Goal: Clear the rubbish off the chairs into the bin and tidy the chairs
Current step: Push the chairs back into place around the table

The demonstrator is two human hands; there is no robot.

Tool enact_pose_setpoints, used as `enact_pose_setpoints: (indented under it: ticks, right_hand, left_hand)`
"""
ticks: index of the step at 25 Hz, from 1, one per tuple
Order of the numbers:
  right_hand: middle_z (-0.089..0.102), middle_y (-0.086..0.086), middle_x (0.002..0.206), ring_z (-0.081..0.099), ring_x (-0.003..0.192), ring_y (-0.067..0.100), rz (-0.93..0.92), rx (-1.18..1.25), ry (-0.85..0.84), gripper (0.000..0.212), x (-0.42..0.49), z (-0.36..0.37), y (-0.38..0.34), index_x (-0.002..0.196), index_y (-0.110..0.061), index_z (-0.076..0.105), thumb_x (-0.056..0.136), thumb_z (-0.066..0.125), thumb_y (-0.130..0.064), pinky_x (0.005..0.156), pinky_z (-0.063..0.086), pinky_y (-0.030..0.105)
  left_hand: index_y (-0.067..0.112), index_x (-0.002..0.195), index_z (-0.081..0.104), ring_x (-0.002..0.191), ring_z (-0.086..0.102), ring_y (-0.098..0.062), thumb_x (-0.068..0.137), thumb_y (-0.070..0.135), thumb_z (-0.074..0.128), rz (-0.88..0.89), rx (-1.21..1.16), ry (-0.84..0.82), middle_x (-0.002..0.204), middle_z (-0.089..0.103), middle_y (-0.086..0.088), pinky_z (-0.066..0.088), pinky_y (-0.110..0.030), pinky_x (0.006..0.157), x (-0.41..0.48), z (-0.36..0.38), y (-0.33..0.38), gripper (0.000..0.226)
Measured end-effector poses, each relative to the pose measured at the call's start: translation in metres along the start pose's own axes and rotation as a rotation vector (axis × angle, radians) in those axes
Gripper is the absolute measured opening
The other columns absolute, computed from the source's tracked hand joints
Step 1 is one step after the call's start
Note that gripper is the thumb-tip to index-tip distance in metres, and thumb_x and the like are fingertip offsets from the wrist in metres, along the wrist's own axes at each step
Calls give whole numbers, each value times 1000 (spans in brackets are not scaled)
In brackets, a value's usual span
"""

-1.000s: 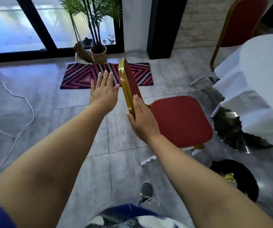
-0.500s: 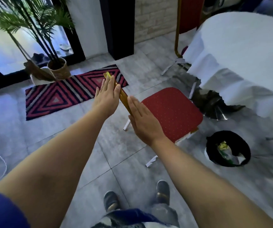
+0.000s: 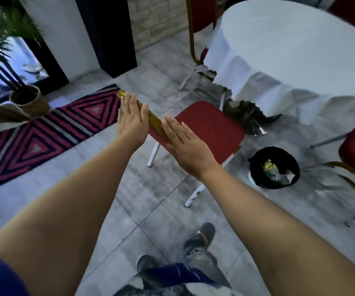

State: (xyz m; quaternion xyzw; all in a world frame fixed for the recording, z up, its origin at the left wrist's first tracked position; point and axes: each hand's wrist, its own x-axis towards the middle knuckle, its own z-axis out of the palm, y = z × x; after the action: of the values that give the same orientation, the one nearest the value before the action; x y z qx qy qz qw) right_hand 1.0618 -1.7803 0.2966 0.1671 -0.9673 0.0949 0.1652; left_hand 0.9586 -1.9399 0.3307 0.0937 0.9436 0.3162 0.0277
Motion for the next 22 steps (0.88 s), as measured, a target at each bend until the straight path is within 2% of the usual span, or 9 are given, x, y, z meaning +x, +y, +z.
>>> enact_pose_setpoints:
  ticks: [6, 11, 17, 22]
  right_hand:
    - [19, 10, 165, 20, 152, 20, 86, -6, -41, 59, 15, -2, 49, 156, -7, 16, 105, 41, -22, 125, 14, 34]
    - [12, 8, 166, 13, 153, 15, 129, -49, -94, 58, 29, -7, 109, 157, -9, 12, 106, 34, -26, 124, 1, 25]
    - [6, 7, 167, 7, 153, 15, 150, -54, -146, 59, 40, -15, 184, 158, -11, 5, 107, 32, -26, 125, 8, 31]
    - [1, 6, 168, 4, 154, 15, 208, -88, -187, 60, 47, -19, 235, 159, -13, 1, 107, 27, -29, 126, 6, 32]
  left_hand:
    - [9, 155, 5, 150, -9, -18, 105, 41, 18, 41, -21, -13, 163, -7, -7, -3, -35, 121, 42, 21, 31, 61]
    - [10, 155, 4, 150, -9, -18, 105, 42, 17, 55, -9, -25, 163, -7, -7, -3, -35, 122, 89, 50, 68, 62]
    - [9, 155, 3, 149, -10, -17, 105, 43, 16, 58, 4, -56, 163, -9, -7, -4, -35, 121, 138, 86, 116, 62]
    - [8, 155, 5, 149, -10, -20, 105, 42, 17, 71, 1, -63, 163, -7, -10, -3, -36, 121, 173, 113, 150, 62]
